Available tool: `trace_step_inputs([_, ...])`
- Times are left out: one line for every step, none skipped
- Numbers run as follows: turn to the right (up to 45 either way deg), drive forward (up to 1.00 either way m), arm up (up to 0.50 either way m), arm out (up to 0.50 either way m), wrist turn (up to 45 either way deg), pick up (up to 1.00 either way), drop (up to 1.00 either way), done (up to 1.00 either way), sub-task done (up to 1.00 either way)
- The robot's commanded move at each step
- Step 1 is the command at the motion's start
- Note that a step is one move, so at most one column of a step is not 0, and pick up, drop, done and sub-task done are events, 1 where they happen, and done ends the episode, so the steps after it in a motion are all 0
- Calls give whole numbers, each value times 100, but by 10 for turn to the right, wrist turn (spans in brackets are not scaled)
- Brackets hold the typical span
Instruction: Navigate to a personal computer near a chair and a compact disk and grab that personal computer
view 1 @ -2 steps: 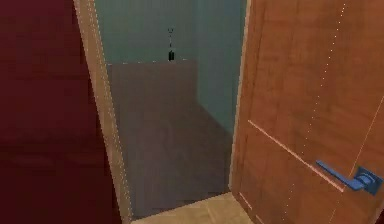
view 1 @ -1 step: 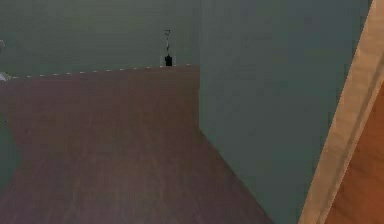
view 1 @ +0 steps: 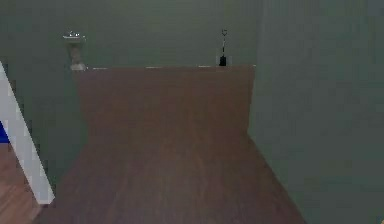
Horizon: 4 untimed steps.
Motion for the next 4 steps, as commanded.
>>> trace_step_inputs([0,45,0,0,0,0,0,0,0])
trace_step_inputs([-450,0,0,0,0,0,0,0,0])
trace_step_inputs([-60,0,0,0,0,0,0,0,0])
trace_step_inputs([0,40,0,0,0,0,0,0,0])
